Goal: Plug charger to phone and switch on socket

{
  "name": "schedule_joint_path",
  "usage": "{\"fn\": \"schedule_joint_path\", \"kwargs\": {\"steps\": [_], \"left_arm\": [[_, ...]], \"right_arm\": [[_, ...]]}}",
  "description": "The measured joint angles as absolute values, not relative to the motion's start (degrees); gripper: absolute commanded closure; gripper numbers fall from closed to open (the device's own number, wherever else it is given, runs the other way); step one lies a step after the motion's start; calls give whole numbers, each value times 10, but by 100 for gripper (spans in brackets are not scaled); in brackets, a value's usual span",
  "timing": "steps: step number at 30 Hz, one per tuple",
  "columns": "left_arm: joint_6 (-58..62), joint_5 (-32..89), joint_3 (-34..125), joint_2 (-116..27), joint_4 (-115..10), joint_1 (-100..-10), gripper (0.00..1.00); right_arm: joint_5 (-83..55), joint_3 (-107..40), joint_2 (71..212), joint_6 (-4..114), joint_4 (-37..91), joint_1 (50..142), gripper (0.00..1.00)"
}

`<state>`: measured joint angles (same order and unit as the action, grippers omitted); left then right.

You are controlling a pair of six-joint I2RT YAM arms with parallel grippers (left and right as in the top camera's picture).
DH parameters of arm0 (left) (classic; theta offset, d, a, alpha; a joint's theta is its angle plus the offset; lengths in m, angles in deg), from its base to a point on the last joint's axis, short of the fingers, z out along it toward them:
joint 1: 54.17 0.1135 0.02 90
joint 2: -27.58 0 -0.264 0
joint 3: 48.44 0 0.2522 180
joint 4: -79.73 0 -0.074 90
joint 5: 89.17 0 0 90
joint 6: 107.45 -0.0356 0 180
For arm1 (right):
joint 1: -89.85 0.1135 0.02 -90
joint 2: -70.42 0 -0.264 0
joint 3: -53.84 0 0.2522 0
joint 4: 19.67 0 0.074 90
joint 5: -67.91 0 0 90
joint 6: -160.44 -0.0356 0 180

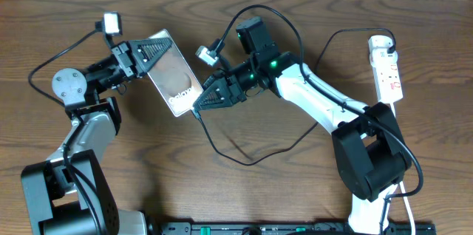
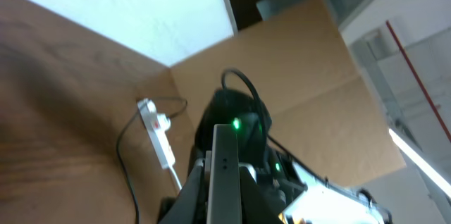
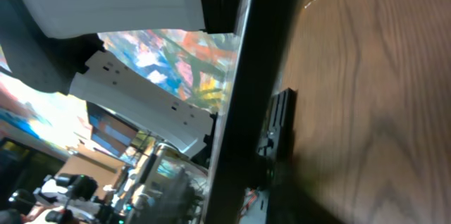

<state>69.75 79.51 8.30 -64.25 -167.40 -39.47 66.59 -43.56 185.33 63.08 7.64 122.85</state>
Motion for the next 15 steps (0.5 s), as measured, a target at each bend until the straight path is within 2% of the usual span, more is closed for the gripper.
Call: {"fn": "schedule_joint_path", "kwargs": {"steps": [1, 2, 3, 11, 15], "left_arm": [[698, 802, 83, -642, -1674, -398, 93], [698, 806, 83, -642, -1674, -399, 93], [697, 808, 83, -642, -1674, -399, 93], [691, 817, 83, -642, -1664, -399, 93], [664, 806, 83, -641, -1543, -376, 93]], "right_arm": [[665, -436, 1853, 631, 76, 1227, 20], [665, -436, 1853, 630, 76, 1226, 3], [665, -436, 1853, 630, 75, 1225, 1], [664, -436, 1853, 630, 75, 1224, 1], [650, -436, 1853, 630, 75, 1220, 1]]}}
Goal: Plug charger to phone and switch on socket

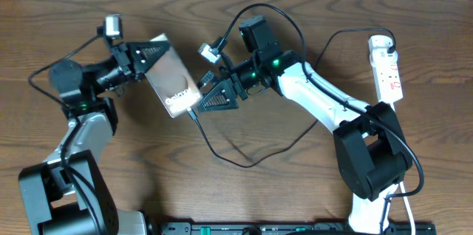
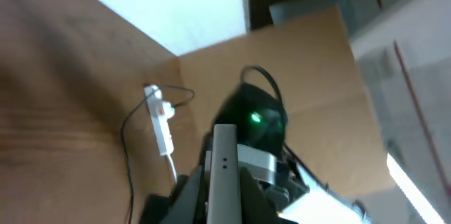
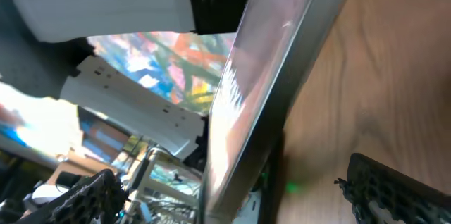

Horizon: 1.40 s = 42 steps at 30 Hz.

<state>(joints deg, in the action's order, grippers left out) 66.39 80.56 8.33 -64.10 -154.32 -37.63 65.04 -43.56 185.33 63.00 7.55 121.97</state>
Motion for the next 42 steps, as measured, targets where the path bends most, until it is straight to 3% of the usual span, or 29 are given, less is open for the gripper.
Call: {"fn": "schedule_joint_path", "kwargs": {"steps": [7, 14, 18, 22, 28, 42], "left_arm": [[540, 770, 82, -642, -1312, -299, 93], [382, 748, 84, -641, -1095, -294, 93], [254, 677, 84, -641, -886, -294, 93], [168, 584, 82, -641, -768, -295, 93], [121, 460, 83, -641, -676, -295, 93], [91, 380, 82, -683, -716, -295, 93]], "right_arm": [[511, -437, 1853, 589, 134, 1193, 1], [315, -438, 1853, 571, 268, 1162, 1], [237, -439, 1853, 564, 311, 1138, 1], [172, -439, 1853, 558, 340, 1117, 1], [119, -442, 1853, 555, 352, 1109, 1], [104, -454, 1853, 555, 352, 1110, 1]]}}
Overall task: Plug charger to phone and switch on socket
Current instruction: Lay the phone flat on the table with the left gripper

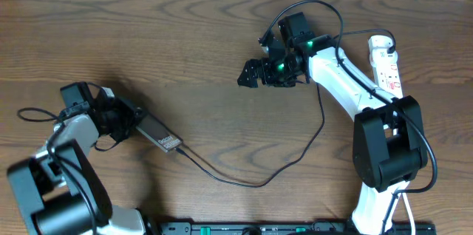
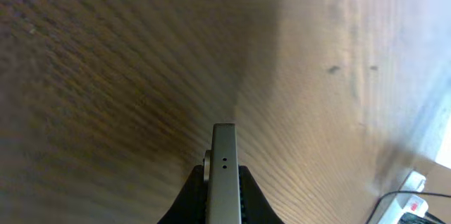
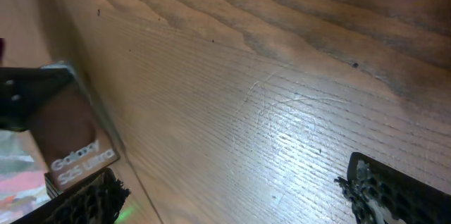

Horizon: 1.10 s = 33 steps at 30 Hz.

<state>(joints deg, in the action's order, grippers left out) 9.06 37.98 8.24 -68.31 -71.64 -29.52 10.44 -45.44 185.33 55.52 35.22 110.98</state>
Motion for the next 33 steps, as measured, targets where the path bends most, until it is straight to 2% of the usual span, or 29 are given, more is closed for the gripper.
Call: {"fn": "schedule_joint_path", "kwargs": {"steps": [14, 15, 16, 17, 18, 25, 27, 28, 33], "left_arm": [[84, 445, 97, -741, -748, -295, 93], [84, 445, 97, -741, -747, -295, 91], [84, 445, 97, -741, -747, -295, 84], [81, 445, 97, -741, -746, -295, 83], [82, 447, 97, -741, -745, -295, 76], [82, 462, 103, -741, -737, -295, 68], [82, 465, 103, -741, -735, -295, 62], [81, 468, 104, -741, -733, -295, 56], [82, 478, 110, -739, -715, -295, 49]], "right_arm": [[104, -455, 1853, 555, 352, 1110, 1], [104, -455, 1853, 555, 352, 1110, 1], [104, -455, 1853, 555, 352, 1110, 1], [104, -455, 1853, 555, 352, 1110, 1], [104, -455, 1853, 555, 352, 1110, 1], [104, -455, 1853, 555, 352, 1110, 1], [104, -455, 1853, 555, 352, 1110, 1], [104, -455, 1853, 555, 352, 1110, 1], [104, -455, 1853, 555, 352, 1110, 1]]}}
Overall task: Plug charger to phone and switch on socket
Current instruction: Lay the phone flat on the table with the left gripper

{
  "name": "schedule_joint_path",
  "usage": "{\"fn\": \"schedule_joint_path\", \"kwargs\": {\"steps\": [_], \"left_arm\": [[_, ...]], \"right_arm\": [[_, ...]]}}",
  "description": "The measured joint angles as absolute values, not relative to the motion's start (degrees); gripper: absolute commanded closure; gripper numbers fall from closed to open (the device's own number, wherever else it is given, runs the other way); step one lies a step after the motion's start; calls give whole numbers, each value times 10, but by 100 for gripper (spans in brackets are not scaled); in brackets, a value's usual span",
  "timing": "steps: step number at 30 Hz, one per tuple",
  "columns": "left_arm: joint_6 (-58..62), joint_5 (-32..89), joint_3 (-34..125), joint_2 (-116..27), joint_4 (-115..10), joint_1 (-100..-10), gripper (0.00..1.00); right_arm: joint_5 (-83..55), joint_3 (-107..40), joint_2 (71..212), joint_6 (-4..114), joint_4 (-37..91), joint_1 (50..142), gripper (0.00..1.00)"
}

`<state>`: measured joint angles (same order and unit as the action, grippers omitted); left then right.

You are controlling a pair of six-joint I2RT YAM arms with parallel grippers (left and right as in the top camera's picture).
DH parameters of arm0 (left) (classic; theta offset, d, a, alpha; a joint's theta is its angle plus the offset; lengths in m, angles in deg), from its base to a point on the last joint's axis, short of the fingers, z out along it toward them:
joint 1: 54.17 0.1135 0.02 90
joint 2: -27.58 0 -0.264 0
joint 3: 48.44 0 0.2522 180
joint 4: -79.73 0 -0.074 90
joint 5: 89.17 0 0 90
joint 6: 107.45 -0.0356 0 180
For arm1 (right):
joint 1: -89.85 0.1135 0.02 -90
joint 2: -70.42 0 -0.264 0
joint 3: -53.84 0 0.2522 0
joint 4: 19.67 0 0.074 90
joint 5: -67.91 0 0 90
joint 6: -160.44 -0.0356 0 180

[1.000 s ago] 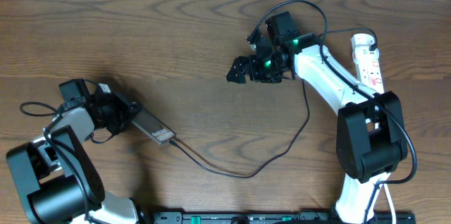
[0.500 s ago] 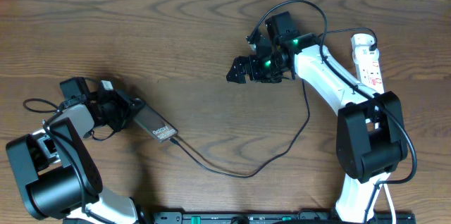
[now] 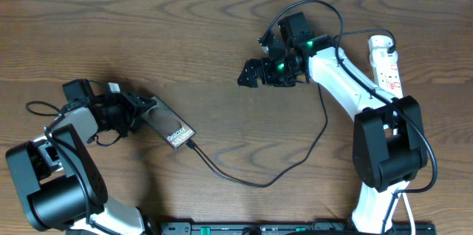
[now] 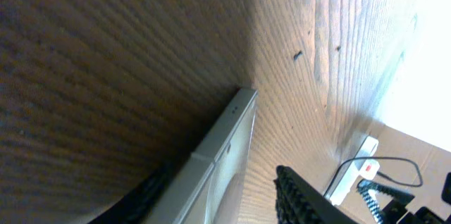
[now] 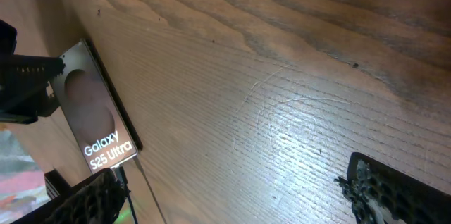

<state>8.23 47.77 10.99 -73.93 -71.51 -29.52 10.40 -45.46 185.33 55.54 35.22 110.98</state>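
The phone (image 3: 171,125) lies screen up on the table at the left, its display reading Galaxy S25 Ultra (image 5: 99,115). The black charger cable (image 3: 251,183) is plugged into its lower end. My left gripper (image 3: 143,109) is open, with its jaws on either side of the phone's upper end (image 4: 222,157); a gap shows between the right finger (image 4: 303,196) and the phone. My right gripper (image 3: 255,73) hovers open and empty over the table's middle back. The white socket strip (image 3: 387,65) lies at the right edge, and its switch state is too small to tell.
The cable loops from the phone across the front middle and up past my right arm (image 3: 347,80) to the plug at the strip's far end (image 3: 379,41). A black rail (image 3: 259,228) runs along the table's front edge.
The phone was gripped on edge in my left gripper. Now it lies flat with the screen up, a little to the right, and the left jaws have opened. My right arm has not moved.
At first my left gripper held the phone up at mid-table, with the right gripper at its lower end by the cable. Then the right jaws stood open with the cable in the phone. Later the phone was low at the left, the right arm back; now it lies flat.
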Motion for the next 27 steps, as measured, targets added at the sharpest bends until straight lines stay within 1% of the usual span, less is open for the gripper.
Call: {"fn": "schedule_joint_path", "kwargs": {"steps": [4, 7, 12, 19, 27], "left_arm": [[82, 476, 115, -738, -692, -295, 45], [82, 470, 116, -734, -672, -295, 39], [88, 453, 122, -727, -642, -297, 33], [100, 424, 127, -720, -609, -299, 33], [110, 418, 128, -719, -603, -299, 32]], "right_arm": [[104, -455, 1853, 555, 352, 1110, 1], [104, -455, 1853, 555, 353, 1110, 1], [104, -455, 1853, 555, 354, 1110, 1], [104, -455, 1853, 555, 355, 1110, 1], [104, -455, 1853, 555, 357, 1110, 1]]}}
